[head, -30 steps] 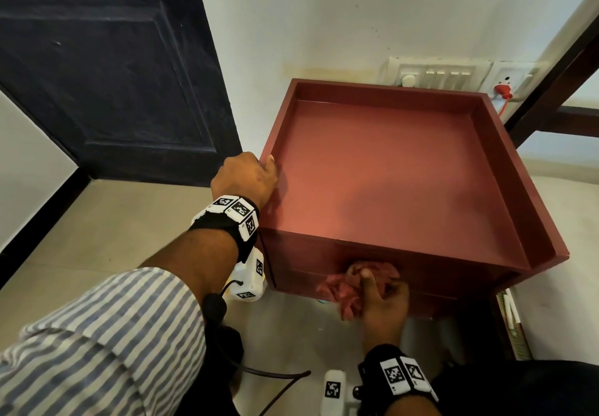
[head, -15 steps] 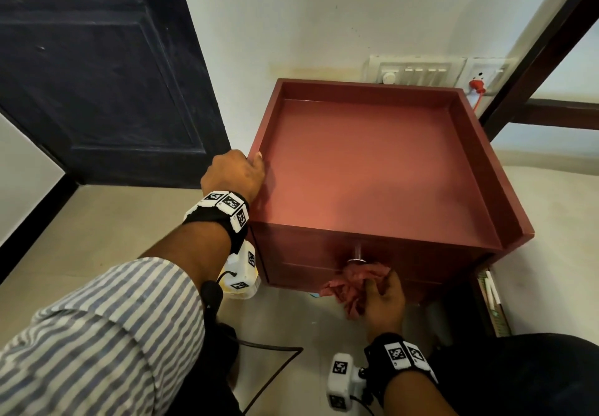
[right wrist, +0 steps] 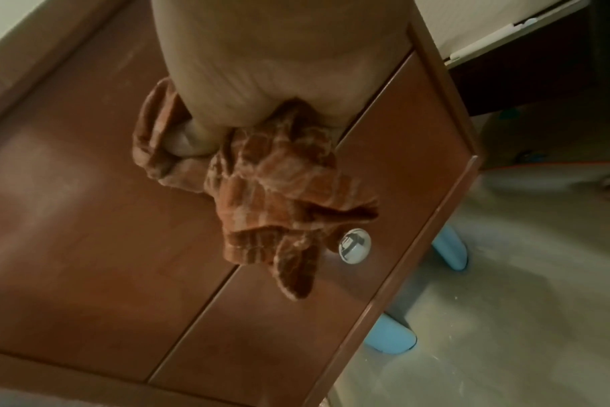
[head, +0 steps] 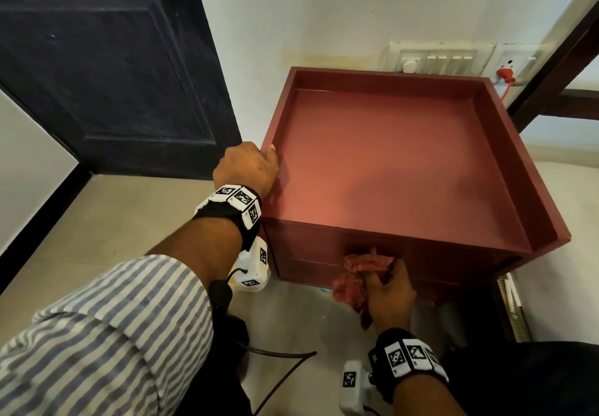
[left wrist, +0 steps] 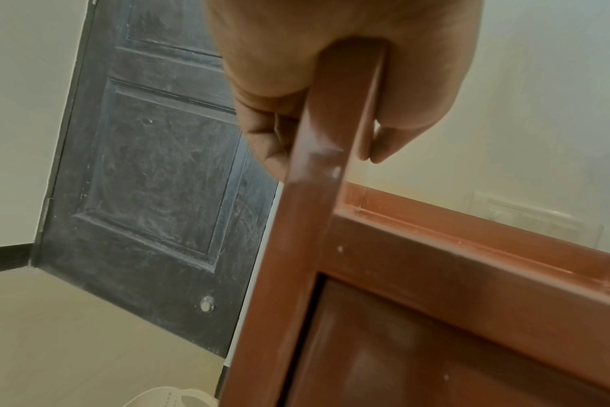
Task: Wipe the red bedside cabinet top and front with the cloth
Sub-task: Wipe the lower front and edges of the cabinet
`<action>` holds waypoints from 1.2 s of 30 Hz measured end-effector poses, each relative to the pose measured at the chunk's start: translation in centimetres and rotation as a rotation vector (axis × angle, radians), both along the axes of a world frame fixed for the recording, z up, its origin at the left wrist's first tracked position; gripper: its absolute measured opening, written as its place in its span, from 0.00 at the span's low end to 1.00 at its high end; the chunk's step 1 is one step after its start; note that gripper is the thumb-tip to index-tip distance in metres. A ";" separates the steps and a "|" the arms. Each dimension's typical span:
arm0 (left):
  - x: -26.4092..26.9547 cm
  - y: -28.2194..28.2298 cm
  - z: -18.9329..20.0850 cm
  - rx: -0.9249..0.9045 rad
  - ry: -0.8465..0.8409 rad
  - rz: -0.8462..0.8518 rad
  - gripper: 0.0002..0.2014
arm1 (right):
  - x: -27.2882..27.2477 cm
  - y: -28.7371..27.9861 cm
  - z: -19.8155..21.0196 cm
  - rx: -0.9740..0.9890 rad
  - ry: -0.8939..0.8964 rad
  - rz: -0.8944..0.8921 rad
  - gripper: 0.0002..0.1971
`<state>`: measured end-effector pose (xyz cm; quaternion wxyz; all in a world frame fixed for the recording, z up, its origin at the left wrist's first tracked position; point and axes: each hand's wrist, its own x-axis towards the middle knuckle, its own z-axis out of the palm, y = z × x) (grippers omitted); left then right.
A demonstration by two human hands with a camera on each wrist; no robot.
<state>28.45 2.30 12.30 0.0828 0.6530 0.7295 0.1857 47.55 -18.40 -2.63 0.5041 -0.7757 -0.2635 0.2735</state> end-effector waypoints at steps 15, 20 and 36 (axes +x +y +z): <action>0.0 -0.5 0.4 -0.013 -0.003 -0.009 0.29 | 2.6 0.0 2.2 -0.251 0.507 0.023 0.10; -0.1 -0.4 0.4 -0.014 -0.013 -0.008 0.29 | 2.2 0.8 3.0 -0.264 0.546 0.070 0.17; 0.0 -0.5 0.4 -0.021 -0.058 -0.010 0.28 | -0.3 0.8 8.7 -0.018 0.996 0.042 0.15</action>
